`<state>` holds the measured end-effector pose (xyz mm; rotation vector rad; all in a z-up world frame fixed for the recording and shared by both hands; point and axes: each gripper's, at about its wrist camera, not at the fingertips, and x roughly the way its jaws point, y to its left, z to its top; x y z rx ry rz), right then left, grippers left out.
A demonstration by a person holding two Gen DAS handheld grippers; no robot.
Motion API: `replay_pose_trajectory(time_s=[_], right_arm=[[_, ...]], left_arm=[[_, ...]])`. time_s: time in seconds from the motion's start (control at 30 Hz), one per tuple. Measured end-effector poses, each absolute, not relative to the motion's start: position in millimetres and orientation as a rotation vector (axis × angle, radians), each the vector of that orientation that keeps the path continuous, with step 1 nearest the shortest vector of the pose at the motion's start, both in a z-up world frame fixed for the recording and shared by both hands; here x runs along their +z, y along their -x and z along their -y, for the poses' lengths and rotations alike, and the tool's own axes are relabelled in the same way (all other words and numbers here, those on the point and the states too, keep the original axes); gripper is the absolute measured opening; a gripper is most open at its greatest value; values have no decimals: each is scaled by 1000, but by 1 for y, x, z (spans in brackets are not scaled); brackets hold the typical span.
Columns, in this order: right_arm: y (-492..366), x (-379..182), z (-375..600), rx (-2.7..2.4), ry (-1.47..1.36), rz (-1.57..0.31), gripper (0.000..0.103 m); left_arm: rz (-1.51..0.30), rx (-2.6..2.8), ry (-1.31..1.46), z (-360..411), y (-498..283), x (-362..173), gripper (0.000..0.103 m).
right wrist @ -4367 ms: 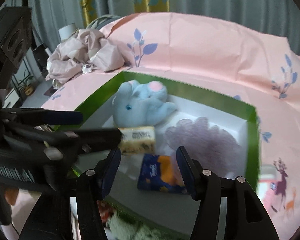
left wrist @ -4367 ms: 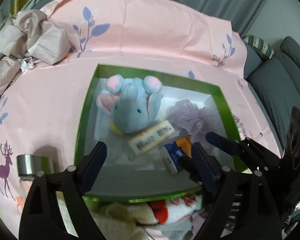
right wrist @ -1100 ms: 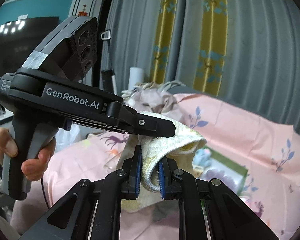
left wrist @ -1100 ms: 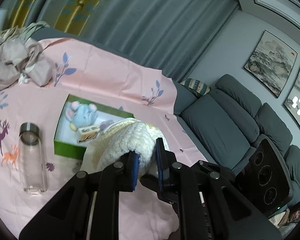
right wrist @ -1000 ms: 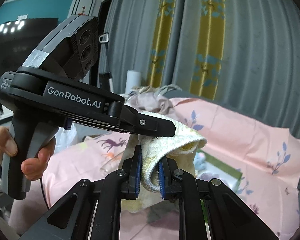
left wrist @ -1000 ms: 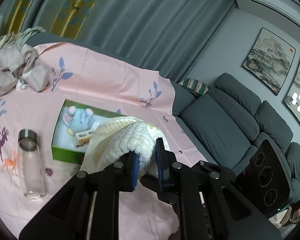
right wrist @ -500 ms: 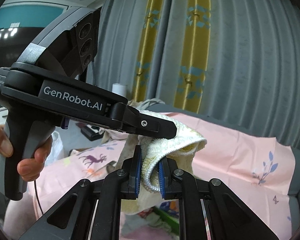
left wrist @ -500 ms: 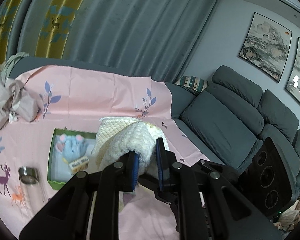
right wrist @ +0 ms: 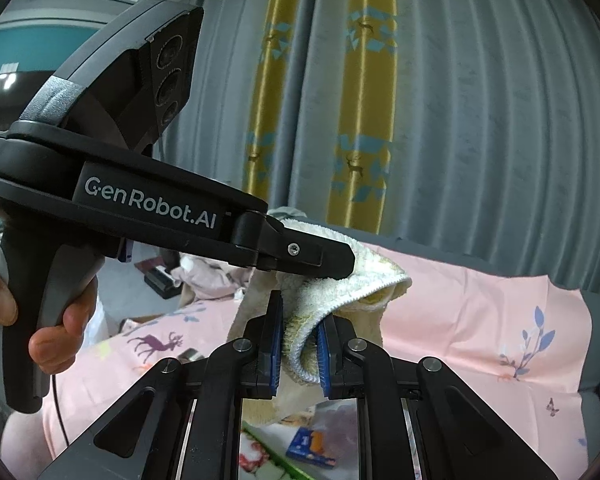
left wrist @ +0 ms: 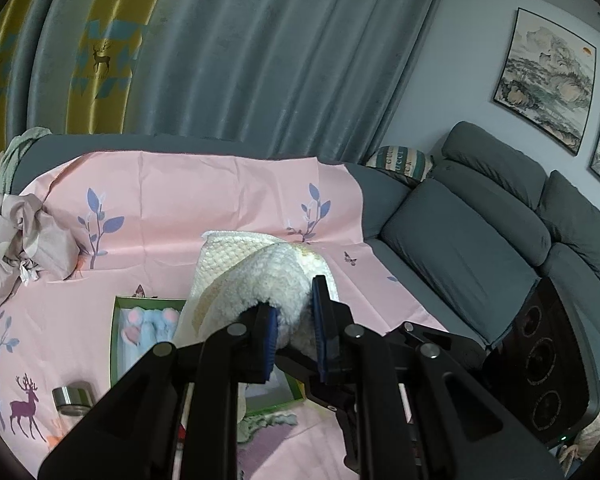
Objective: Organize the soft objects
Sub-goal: 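Carry the towel over the green box, then lower the towel into the box and open the right gripper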
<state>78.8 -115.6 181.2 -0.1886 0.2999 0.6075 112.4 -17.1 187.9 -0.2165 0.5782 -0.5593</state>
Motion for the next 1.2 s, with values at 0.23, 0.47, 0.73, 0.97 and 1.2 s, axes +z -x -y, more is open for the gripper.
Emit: replay_pose_trajectory(time_s=[0.23,0.47,0.73,0.97,1.2], right_arm=[[-108,156,113,603,174,-364,16],[-132,120,113,604,159,-459,16],[-150,90,116,608,143,-549,16],[-163,60,118,614,107,-650,16],[-175,34,116,631,105,-738,16]], left_arm=[[-647,-546,244,16,-148,160,12],[-732,-530,281,17,-177,123,12],[-810,-510,305,18,-200,86,12],[-882,-485,296,17,-215,55,12],[-950,-457,281,18,-225,24,12]])
